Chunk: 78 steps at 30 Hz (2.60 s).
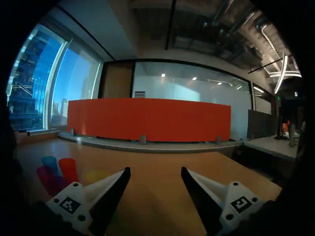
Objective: Pour water
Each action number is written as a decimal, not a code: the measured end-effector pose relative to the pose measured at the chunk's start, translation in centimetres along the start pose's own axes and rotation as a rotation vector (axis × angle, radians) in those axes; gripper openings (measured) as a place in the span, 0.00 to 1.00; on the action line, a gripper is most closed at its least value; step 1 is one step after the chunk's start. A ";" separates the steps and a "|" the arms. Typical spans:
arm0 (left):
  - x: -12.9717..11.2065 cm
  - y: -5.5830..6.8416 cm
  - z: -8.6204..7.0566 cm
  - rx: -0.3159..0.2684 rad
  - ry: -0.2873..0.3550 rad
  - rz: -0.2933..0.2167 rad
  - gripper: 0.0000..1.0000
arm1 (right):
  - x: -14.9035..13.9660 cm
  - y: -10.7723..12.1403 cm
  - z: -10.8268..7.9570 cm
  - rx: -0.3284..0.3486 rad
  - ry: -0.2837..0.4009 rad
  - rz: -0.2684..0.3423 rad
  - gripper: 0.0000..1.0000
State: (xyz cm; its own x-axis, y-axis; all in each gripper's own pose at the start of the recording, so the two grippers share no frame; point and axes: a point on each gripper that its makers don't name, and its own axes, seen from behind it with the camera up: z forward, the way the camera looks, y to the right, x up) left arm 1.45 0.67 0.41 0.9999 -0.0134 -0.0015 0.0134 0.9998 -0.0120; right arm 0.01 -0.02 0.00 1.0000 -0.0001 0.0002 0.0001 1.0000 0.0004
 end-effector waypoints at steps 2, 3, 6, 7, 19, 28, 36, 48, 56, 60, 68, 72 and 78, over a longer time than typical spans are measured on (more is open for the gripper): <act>1.0 0.4 0.2 -0.015 -0.001 -0.009 0.92 | 0.3 -0.5 0.1 0.010 -0.004 -0.001 0.99; 1.6 0.6 0.3 -0.023 -0.002 -0.014 0.92 | 0.4 -0.8 0.2 0.016 -0.007 -0.002 0.99; 3.2 1.4 0.7 -0.047 -0.006 -0.019 0.92 | 1.4 -1.5 0.3 0.050 -0.025 0.001 0.99; 3.8 1.6 0.9 -0.056 -0.008 -0.020 0.92 | 1.7 -1.6 0.4 0.057 -0.032 0.002 0.99; 11.7 3.7 2.3 -0.155 -0.002 0.003 0.92 | 8.5 -2.1 1.4 0.118 -0.043 0.039 0.99; 16.1 4.2 2.8 -0.209 0.003 0.022 0.92 | 13.1 -2.5 1.9 0.158 -0.018 0.039 0.99; 16.0 6.2 2.9 -0.311 -0.036 0.009 0.92 | 13.3 -3.4 1.7 0.208 -0.026 0.038 0.99; 18.0 9.4 1.4 -0.509 -0.033 -0.019 0.92 | 15.8 -7.4 -0.3 0.423 -0.003 0.045 0.99; 19.5 10.6 0.2 -0.600 -0.022 -0.018 0.92 | 16.8 -9.4 -1.7 0.549 -0.004 0.054 0.99; 19.8 11.1 0.0 -0.632 -0.032 -0.022 0.92 | 17.3 -9.9 -2.3 0.579 0.001 0.038 0.99; 19.9 11.8 -0.4 -0.680 -0.047 -0.006 0.92 | 17.2 -10.7 -3.1 0.611 -0.015 -0.004 0.99; 19.5 11.9 -0.8 -0.702 -0.063 0.000 0.92 | 16.4 -11.1 -3.6 0.627 -0.046 -0.029 0.99; 18.2 12.0 -1.1 -0.738 -0.101 0.011 0.92 | 14.9 -11.5 -4.1 0.658 -0.084 -0.081 0.99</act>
State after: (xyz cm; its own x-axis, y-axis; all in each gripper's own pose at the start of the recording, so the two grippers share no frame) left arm 19.85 12.45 -0.85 0.9958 0.0333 0.0858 0.0342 0.7316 -0.6809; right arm 14.88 -11.51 -4.11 0.9935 -0.1015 0.0525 0.0481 0.7879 0.6139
